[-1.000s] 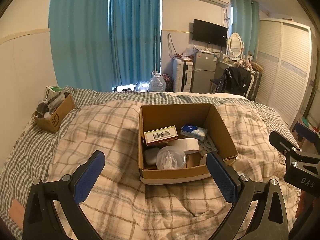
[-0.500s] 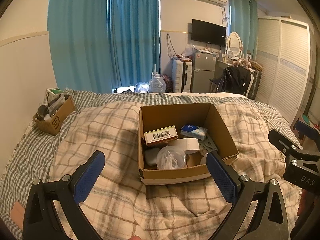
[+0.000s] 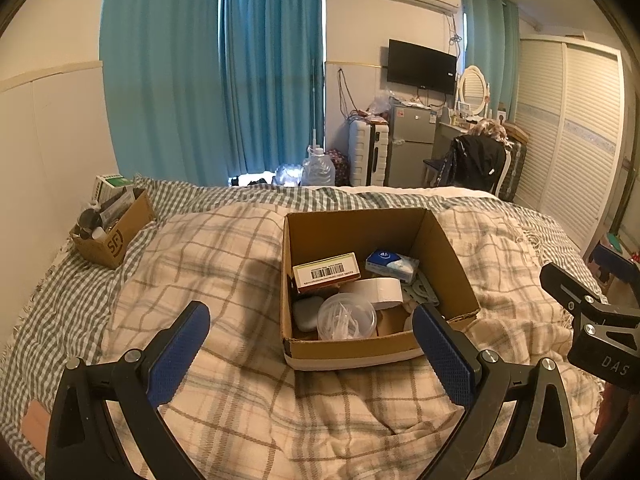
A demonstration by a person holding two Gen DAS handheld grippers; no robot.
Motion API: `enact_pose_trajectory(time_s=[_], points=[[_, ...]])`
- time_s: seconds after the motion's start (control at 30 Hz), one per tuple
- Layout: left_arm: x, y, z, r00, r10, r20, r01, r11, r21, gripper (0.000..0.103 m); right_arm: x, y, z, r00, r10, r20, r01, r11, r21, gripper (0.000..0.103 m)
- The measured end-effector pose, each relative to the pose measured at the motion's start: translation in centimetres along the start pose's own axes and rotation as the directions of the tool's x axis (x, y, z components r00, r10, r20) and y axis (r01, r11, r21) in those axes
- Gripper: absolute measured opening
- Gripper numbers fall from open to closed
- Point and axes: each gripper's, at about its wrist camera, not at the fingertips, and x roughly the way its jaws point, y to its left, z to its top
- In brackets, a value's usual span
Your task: Organize objects
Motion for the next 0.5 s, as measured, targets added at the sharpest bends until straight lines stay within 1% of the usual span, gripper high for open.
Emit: enact_pose_trajectory(time_s=[0.5], points=[[0.08, 0.23, -0.05, 1.0, 0.0, -0.001, 0.0, 1.0, -0.008, 0.103, 0.24, 0.31, -0.01, 1.0, 0.001, -0.008, -0.001, 1.0, -0.013, 0.103]])
